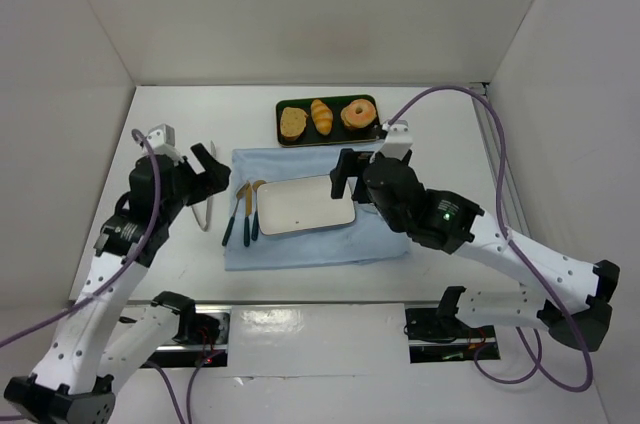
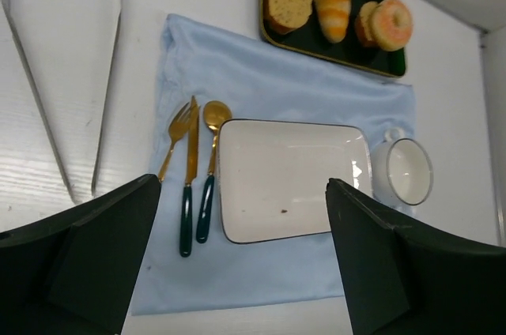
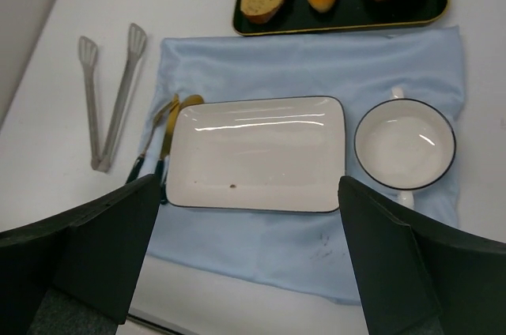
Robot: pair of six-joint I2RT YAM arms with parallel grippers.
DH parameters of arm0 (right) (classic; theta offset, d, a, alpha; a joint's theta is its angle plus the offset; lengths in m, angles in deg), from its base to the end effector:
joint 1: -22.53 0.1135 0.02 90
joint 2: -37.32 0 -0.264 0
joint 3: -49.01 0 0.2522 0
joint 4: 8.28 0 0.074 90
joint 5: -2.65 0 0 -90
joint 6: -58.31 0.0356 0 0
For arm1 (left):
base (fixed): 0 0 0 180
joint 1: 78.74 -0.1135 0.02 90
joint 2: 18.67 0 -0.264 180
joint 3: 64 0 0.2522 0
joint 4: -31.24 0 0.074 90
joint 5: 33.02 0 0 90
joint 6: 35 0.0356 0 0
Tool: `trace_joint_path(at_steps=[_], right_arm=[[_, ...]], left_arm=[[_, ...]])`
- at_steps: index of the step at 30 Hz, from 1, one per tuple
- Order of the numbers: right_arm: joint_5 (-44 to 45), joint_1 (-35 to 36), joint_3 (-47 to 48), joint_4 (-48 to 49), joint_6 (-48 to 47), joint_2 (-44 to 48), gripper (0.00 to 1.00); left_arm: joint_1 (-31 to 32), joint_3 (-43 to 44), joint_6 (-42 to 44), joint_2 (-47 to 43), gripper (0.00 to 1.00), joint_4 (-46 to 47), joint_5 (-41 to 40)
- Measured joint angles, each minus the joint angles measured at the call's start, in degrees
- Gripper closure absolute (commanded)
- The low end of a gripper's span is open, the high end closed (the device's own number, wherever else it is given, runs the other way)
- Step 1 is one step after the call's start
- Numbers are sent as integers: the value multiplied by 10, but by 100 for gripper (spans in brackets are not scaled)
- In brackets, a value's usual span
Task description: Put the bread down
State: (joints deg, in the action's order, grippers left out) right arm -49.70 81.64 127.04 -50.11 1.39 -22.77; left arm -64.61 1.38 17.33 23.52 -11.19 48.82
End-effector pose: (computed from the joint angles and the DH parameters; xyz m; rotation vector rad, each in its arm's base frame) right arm 0.1325 0.1791 0.3786 -0.0170 1.9211 0.4360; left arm 0.1558 -0.0340 0.3541 -0.4892 1.8687 -0.4746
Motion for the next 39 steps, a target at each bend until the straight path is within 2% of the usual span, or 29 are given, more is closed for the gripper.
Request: trace_joint_path(at_steps=[5, 9, 14, 18, 24, 28, 33, 39], right_arm=[[-11, -20, 38, -45, 5, -47, 0], [-28, -26, 40, -65, -2, -51, 0], [-40, -45, 45, -67, -12, -51, 0], [-53, -61, 45, -70, -15, -52, 0], [-91, -101, 45, -76, -18, -69, 0], [-119, -133, 45, -77, -30, -71, 0], [-156, -173, 45, -77, -43, -71, 0], [-189, -208, 46, -77, -54, -71, 0]], left_arm=[[0, 8, -1, 82, 0, -22, -35], [0, 24, 1, 142, 0, -43, -76], [4, 20, 4, 153, 9, -31, -119], [4, 16, 4, 161, 10, -18, -131], [10, 24, -1, 268, 1, -36, -159], [13, 41, -4, 331, 0, -66, -176], [9, 56, -18, 358, 0, -80, -186], [-28, 59, -31, 373, 0, -82, -184]])
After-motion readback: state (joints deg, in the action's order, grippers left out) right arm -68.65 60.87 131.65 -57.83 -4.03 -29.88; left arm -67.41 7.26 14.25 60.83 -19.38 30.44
